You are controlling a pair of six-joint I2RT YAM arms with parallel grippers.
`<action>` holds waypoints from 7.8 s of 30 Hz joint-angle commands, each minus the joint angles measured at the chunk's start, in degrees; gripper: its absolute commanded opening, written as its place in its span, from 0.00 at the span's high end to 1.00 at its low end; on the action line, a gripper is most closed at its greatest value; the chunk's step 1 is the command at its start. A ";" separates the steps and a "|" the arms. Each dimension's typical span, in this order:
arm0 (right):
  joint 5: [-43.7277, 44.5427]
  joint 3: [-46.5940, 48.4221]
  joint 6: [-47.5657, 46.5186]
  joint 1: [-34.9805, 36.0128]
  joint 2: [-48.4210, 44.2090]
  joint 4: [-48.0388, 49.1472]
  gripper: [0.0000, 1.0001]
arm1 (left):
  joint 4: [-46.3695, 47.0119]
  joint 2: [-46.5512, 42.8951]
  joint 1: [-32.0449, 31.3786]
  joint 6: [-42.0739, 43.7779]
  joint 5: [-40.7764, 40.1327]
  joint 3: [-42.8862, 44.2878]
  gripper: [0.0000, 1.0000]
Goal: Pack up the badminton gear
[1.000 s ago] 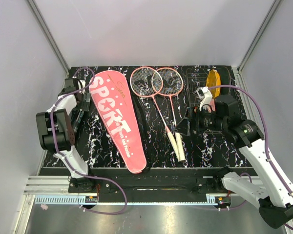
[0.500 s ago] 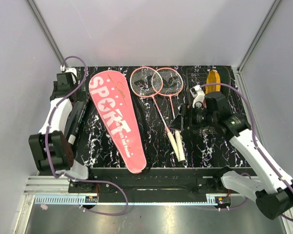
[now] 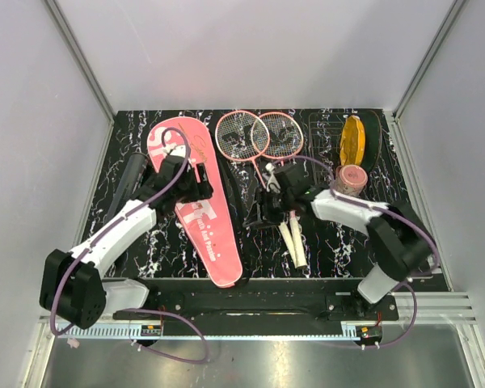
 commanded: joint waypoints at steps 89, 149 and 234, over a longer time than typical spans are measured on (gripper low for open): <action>18.68 2.05 -15.02 13.36 2.39 20.07 1.00 | 30.41 20.76 -1.21 -35.62 23.52 -2.65 0.56; -3.12 1.53 4.22 -5.18 21.46 27.62 0.71 | 6.17 5.64 -1.03 -23.49 16.93 9.12 1.00; -9.97 -3.04 24.53 7.65 28.93 48.72 0.76 | 10.38 6.96 -3.05 -26.48 16.41 7.36 1.00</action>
